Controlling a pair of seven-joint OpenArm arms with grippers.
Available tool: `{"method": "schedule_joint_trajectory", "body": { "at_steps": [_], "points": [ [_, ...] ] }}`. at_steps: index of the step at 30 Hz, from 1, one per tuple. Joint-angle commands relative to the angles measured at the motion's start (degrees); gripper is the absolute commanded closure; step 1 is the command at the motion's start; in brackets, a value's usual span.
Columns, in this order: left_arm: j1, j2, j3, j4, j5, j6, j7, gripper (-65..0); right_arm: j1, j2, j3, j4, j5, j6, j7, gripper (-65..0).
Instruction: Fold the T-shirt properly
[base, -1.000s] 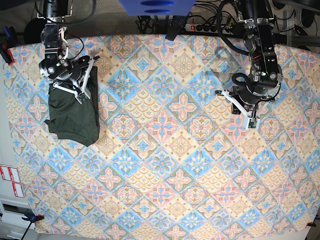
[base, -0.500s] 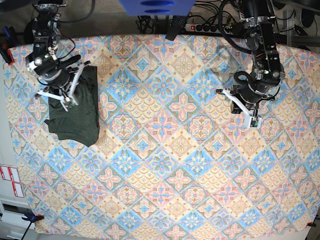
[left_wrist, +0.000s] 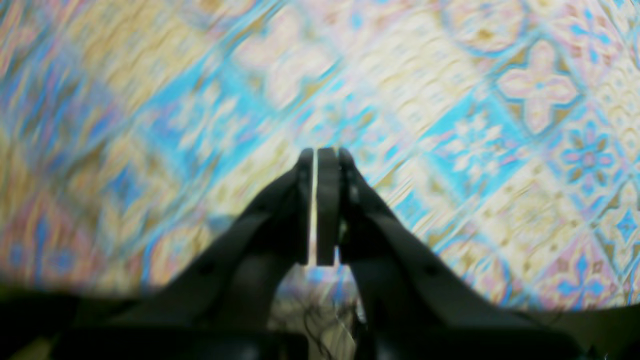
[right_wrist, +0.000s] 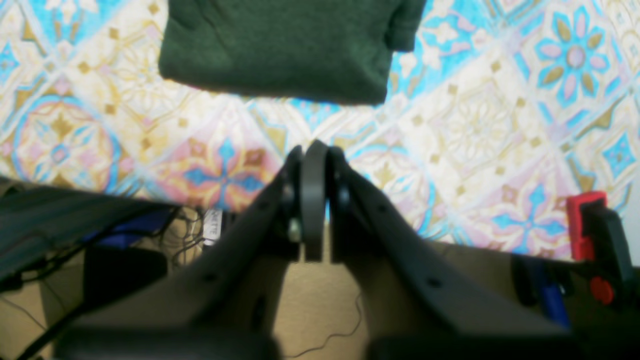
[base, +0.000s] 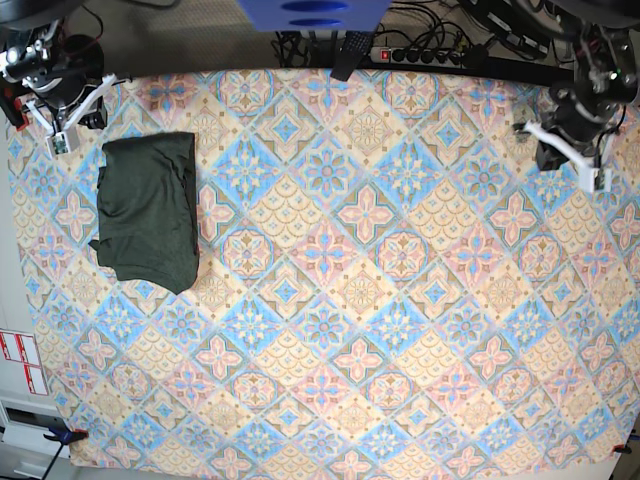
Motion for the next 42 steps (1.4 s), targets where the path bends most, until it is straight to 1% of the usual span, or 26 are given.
{"method": "schedule_joint_trajectory", "body": {
  "at_steps": [1, 4, 7, 12, 15, 17, 20, 23, 25, 29, 32, 35, 38, 42],
  "points": [
    [1.5, -1.3, -1.6, 0.9, -1.8, -0.2, -1.1, 0.0, -2.6, 0.6, 1.2, 0.9, 0.5, 0.2, 0.3, -0.6],
    [6.1, -1.4, -4.6, 0.9, -4.1, -0.2, -1.2, 0.0, -6.5, 0.6, 2.4, 0.8, 0.5, 0.2, 0.3, -0.6],
    [10.6, -1.2, -6.9, 0.9, -4.7, -0.2, -1.5, 0.0, -10.3, 0.6, 3.2, 0.5, 0.5, 0.2, 0.3, -0.6],
    [18.2, -1.0, -7.6, 0.9, -4.4, -0.2, -1.5, 0.0, -16.5, 0.5, 2.8, 0.3, 0.5, 0.2, 0.3, -0.6],
    [21.2, -0.9, -7.2, 0.1, -4.1, -0.3, -1.6, 0.0, -18.8, 0.5, 1.0, -0.8, 0.5, 0.2, 0.3, -0.6],
    [21.9, -1.0, -5.6, -2.4, -4.1, -0.3, -1.6, 0.0, -19.0, 0.5, -0.5, -3.5, 0.5, 0.2, 0.3, -0.6],
    [21.9, -1.2, -4.5, -7.3, -4.1, -0.3, -1.6, 0.0, -18.7, 0.6, -4.1, -10.1, 0.4, 0.2, 0.7, -0.6],
    [21.6, -1.2, -1.8, -12.1, -1.8, -0.3, -1.8, 0.0, -18.6, 0.7, -7.9, -18.0, 0.1, 0.1, 1.0, -0.6],
    [21.5, -1.1, 0.1, -15.2, 0.7, -0.3, -5.3, 0.0, -18.4, 0.7, -9.4, -21.7, -2.0, 0.1, 1.9, -0.6],
    [21.5, -1.3, 8.6, -24.0, 6.2, -0.3, -17.0, 0.0, -13.1, 0.7, -12.8, -27.9, -11.2, 0.1, 7.6, -0.6],
    [19.0, -1.1, 13.6, -32.4, 9.5, -0.3, -22.7, 0.0, -10.7, 0.6, -14.4, -34.4, -15.8, 0.1, 11.2, -0.6],
    [15.4, -1.0, 17.4, -41.7, 12.1, -0.2, -27.5, 0.0, -7.6, 0.6, -14.7, -40.9, -15.9, 0.1, 14.2, -0.6],
    [11.4, -0.9, 22.9, -50.7, 14.7, 0.0, -34.2, 0.0, -3.8, 0.6, -14.7, -48.3, -16.1, 0.1, 16.8, -0.6],
    [5.4, -0.9, 29.9, -61.6, 17.2, 0.1, -40.4, 0.0, 1.7, 0.6, -14.7, -58.9, -16.4, 0.1, 23.4, -0.6]
  ]
}}
